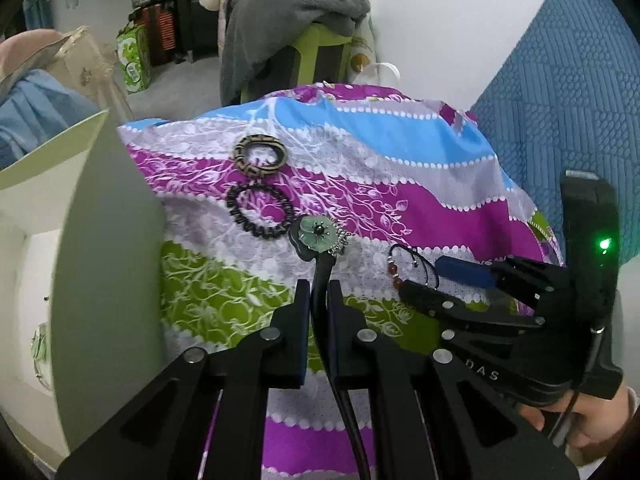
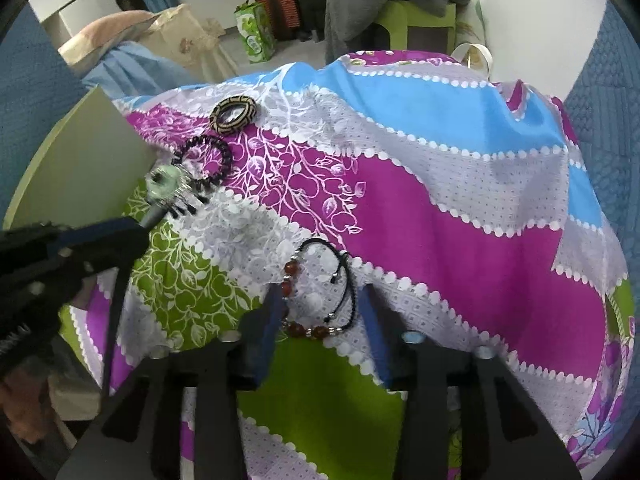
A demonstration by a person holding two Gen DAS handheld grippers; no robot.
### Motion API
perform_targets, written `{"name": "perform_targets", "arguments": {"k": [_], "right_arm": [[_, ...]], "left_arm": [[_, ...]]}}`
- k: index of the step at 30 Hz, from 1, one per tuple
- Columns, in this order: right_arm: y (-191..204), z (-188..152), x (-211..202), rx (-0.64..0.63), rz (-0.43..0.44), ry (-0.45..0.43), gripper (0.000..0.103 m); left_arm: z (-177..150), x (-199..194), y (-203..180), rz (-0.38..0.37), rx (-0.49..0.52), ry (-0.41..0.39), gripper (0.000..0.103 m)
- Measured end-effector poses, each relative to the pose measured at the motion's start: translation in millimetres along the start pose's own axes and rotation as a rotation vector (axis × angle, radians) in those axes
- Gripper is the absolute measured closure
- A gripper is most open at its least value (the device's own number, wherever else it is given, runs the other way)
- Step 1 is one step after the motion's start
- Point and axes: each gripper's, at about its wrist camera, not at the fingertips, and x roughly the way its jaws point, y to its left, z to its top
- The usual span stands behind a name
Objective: Organize jewelry
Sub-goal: 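Lift the jade pendant with the left tool while the right tool lifts the bracelet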
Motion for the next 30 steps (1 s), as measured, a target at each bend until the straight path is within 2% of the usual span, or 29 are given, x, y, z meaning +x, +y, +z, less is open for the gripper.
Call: {"name": "perform_targets", "arguments": {"k": [4,7,10,11,12,14,16,19,30], "right_arm": [[6,0,4,-0.035,-0.044,0.003,0.042],[11,-2,11,-0.066,-0.081,0.020,0.043],[13,-3,10,-0.072,-0.085,0.001,0.051],[13,-4,10,-0.068,-0.083,-0.002,0.057],[13,-4,9,-0.066,-0.081,-0.007,0.063],[11,-4,8,-0.056,-0.078,-0.011,0.089],[4,-3,7,-0.010,-0.060,-0.008,0.095],[-8,-1,0,0.075,-0.002,-0.021,0.101],[4,-5,-33,0.065,-0.026,-0.081,0.101]], "left_arm": [[-2,-7,7,-0.004,-0.017,-0.004,0.095],[-5,-10,10,-0.011,-0.027,-0.005,0.095],[-6,-13,12,-0.018,-0.037,-0.008,0.095],[-7,-15,13,-0.021,-0.039,-0.010,0.095],[-7,-17,13,-0.024,-0.040,-0.012,0.095],[-8,-23,14,-0.035,-0.040,-0.019,0.095],[-10,-29,14,-0.043,-0.029,-0.018,0.095],[-11,-39,17,-0.037,-0.024,-0.018,0.095],[-13,-70,37,-0.044,-0.087,-0.057,0.095]]}}
